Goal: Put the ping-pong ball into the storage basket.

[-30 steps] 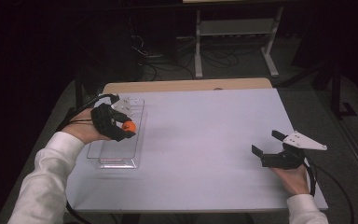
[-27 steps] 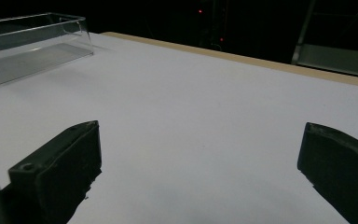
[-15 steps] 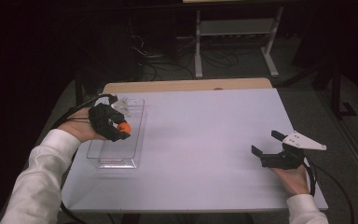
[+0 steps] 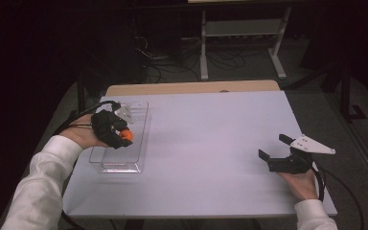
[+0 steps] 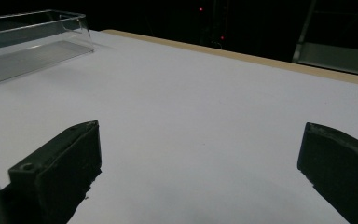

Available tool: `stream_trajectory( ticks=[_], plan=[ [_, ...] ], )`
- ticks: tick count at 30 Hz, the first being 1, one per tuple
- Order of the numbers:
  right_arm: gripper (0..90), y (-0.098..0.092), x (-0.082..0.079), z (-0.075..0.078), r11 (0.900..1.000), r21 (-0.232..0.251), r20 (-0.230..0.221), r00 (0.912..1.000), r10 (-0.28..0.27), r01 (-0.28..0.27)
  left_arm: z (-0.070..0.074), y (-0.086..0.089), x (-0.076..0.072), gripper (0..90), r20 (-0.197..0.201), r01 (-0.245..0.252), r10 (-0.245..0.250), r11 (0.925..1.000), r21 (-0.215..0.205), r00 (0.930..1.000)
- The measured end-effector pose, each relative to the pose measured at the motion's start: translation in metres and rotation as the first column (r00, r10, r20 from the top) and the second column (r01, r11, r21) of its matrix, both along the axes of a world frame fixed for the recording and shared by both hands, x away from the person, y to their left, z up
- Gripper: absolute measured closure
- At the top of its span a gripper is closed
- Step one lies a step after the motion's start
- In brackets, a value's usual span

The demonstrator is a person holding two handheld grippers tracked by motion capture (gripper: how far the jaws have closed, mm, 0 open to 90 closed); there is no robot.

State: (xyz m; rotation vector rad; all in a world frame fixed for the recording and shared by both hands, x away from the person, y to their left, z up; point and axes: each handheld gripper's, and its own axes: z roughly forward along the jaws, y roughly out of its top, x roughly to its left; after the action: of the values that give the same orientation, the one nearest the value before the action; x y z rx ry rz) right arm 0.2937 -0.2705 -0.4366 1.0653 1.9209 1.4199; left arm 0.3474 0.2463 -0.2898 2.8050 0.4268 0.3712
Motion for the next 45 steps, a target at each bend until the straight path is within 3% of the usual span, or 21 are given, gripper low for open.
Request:
stream_trajectory(
  ticks=[45],
  plan=[
    [0.0, -0.003, -0.001, 0.001, 1.0, -0.002, 0.006, 0.9999, -0.011, 0.011, -0.057, 0.008, 0.002, 51.2, -0.06, -0.016, 0.016, 0.9999, -0.005, 0.998]
  ],
)
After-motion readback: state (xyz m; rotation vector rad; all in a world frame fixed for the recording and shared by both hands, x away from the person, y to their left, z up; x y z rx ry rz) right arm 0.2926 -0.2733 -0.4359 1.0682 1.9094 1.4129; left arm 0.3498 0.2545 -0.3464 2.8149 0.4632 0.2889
